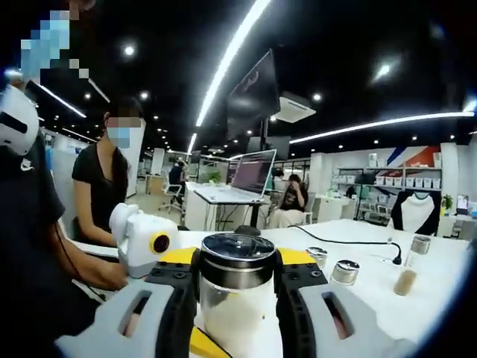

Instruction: Rotate the seasoning bottle until the label or dispensing opening points toward the visible target arrow and the bottle remains upright within the marked orientation range

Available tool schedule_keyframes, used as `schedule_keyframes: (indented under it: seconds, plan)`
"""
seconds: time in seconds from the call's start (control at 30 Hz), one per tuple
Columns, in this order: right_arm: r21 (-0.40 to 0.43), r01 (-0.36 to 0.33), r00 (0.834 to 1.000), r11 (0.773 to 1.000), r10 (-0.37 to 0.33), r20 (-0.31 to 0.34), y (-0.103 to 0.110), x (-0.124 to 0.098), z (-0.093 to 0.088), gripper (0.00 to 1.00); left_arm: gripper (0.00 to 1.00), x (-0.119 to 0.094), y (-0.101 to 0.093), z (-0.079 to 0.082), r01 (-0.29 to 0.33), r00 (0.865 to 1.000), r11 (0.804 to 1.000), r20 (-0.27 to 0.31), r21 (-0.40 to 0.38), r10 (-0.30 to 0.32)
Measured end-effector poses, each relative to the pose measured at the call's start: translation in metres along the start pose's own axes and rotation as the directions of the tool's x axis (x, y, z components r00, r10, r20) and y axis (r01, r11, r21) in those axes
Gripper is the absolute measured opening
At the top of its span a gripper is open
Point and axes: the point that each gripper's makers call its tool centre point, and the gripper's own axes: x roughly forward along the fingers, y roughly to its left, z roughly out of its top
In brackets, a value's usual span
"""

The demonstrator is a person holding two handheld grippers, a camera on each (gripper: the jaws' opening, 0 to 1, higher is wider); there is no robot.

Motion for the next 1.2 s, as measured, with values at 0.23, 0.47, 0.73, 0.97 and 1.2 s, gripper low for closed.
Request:
schedule_keyframes:
  seconds: [0.23,0.47,0.73,0.97,1.2]
  plan:
    - [0.006,0.116,0.993,0.993,-0.116,0.039,-0.006,0.002,0.001,0.38,0.43,-0.001,0.005,0.003,-0.053,0.998,0.999,0.016,0.008,0.053]
    - [0.024,0.182,0.982,0.983,-0.183,0.039,-0.006,0.006,-0.003,0.38,0.43,-0.002,0.007,-0.002,-0.084,0.996,0.996,-0.024,-0.01,0.084]
    - [0.004,0.272,0.962,0.962,-0.273,0.01,-0.004,0.007,-0.009,0.37,0.43,-0.002,0.012,-0.007,-0.131,0.99,0.991,-0.046,0.041,0.133]
    - [0.001,0.374,0.927,0.927,-0.374,0.017,-0.01,0.013,-0.014,0.38,0.43,-0.003,0.021,-0.006,-0.211,0.976,0.976,-0.034,0.055,0.213]
    - [0.039,0.432,0.901,0.901,-0.433,0.009,-0.016,0.007,-0.018,0.38,0.43,0.001,0.02,-0.009,-0.185,0.981,0.978,-0.041,0.096,0.19]
